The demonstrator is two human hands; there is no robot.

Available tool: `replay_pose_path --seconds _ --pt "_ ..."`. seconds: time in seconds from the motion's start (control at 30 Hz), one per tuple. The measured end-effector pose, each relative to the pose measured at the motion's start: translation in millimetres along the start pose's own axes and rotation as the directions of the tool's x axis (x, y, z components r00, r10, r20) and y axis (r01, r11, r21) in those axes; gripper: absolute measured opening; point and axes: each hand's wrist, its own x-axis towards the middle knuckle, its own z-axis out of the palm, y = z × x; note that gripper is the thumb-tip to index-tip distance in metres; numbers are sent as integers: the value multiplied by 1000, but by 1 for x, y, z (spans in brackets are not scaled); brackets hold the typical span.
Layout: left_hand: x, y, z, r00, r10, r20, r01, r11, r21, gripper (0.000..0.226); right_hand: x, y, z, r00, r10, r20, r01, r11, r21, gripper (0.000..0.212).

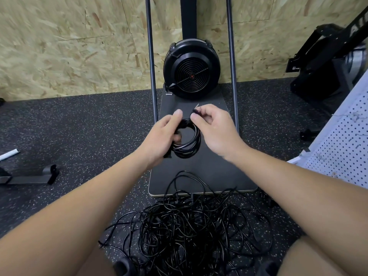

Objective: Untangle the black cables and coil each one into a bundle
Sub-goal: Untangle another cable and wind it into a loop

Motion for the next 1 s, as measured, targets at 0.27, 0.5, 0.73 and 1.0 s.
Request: replay_pose_path --seconds 0.27,0.5,0.73,1.0 --pt "-3 -3 -15 946 314 83 -320 859 401 35 0 3 -3 940 255 227 -323 879 350 21" --pt "-10 -14 -8 938 305 166 -340 708 619 36 -2 -3 -18 918 247 311 -208 966 -155 50" --pt "-10 -2 1 941 324 93 -329 821 468 41 9 -11 -29 975 207 79 -203 977 -58 37" --pt "-11 -12 11 853 477 210 -482 567 668 62 3 -8 -18 880 472 47 -461 828 320 32"
